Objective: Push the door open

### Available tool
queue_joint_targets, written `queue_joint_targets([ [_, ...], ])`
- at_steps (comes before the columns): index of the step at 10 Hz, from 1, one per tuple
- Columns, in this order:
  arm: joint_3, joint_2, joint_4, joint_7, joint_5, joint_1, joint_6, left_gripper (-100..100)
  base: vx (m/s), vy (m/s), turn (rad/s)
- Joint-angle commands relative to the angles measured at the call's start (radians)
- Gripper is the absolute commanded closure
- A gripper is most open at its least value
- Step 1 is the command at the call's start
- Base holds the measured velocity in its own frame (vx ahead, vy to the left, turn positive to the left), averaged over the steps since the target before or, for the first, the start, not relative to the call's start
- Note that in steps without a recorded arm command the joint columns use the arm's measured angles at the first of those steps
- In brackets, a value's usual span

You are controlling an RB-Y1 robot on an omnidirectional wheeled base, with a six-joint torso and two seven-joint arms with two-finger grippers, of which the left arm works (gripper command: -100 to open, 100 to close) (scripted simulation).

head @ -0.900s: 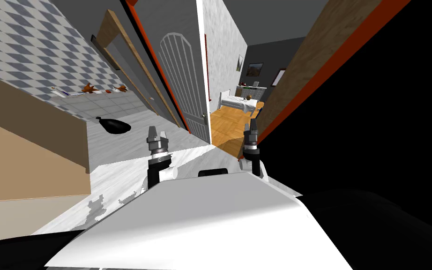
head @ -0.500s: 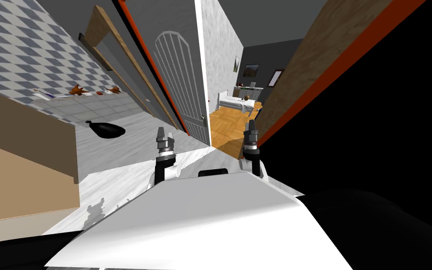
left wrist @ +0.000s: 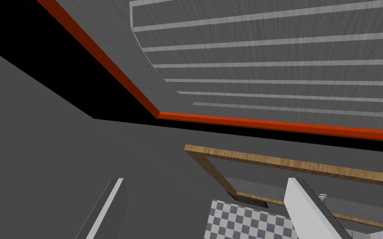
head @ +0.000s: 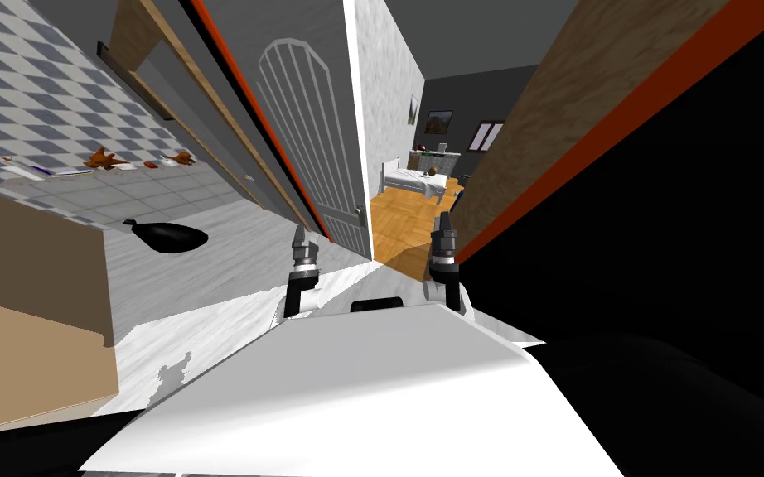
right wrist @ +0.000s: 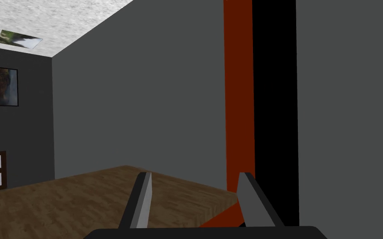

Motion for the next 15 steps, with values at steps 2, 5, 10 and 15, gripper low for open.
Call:
queue_joint_targets([
  [2,-0.027,0.012,0.057,0.011,0.002,-0.028,0.008,-100,0.089,0.094,-0.088],
  [5,-0.056,0.026,0.132,0.023,0.005,-0.068,0.015,-100,0.091,0.098,-0.102],
  [10,-0.108,0.045,0.263,0.045,0.011,-0.138,0.028,-100,0.086,0.089,-0.107],
  [15,-0.160,0.058,0.392,0.067,0.016,-0.207,0.041,-100,0.077,0.105,-0.101],
])
